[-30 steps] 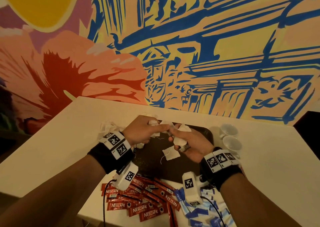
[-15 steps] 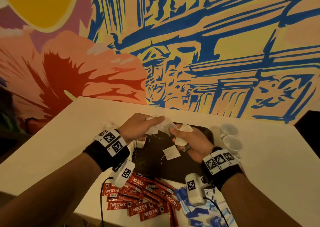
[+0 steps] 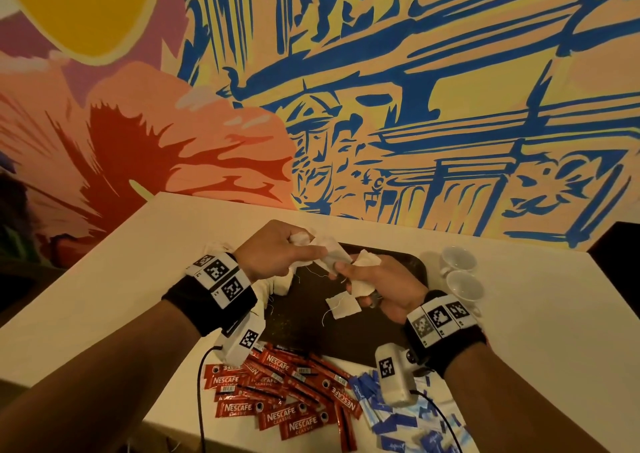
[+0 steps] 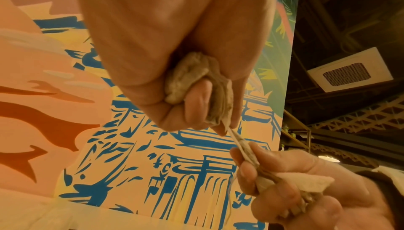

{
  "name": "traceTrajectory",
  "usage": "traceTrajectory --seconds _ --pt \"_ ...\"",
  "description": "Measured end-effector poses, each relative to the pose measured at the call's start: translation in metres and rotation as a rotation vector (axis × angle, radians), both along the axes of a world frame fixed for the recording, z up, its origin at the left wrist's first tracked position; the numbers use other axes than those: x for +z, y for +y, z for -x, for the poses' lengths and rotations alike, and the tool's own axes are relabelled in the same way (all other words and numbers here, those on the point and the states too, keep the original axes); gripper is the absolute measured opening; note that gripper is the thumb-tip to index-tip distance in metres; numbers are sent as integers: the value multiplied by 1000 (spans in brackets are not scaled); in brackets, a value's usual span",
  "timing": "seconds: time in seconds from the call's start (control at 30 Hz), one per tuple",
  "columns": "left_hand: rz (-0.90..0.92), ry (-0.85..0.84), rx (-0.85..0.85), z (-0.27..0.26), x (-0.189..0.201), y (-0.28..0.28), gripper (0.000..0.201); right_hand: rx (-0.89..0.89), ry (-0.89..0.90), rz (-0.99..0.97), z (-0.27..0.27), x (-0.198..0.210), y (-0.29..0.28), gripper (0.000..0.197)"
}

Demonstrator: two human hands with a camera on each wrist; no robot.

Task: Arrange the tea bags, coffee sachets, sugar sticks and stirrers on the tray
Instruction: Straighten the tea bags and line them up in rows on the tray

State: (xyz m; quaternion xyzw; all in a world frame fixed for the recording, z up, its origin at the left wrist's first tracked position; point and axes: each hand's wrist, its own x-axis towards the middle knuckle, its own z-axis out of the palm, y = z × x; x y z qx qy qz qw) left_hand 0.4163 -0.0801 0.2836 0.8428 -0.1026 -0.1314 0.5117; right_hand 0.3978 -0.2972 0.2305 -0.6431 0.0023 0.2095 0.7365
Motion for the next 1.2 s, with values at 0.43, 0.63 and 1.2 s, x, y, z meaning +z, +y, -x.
traceTrajectory --seconds 0.43,0.63,1.2 --pt "58 40 59 -2 4 10 68 -43 -63 15 1 0 5 45" --pt "-38 -61 14 -1 6 11 34 -28 -73 46 -3 -3 14 34" --pt "-581 -223 105 -64 -42 63 24 -204 -3 606 -26 -55 -24 11"
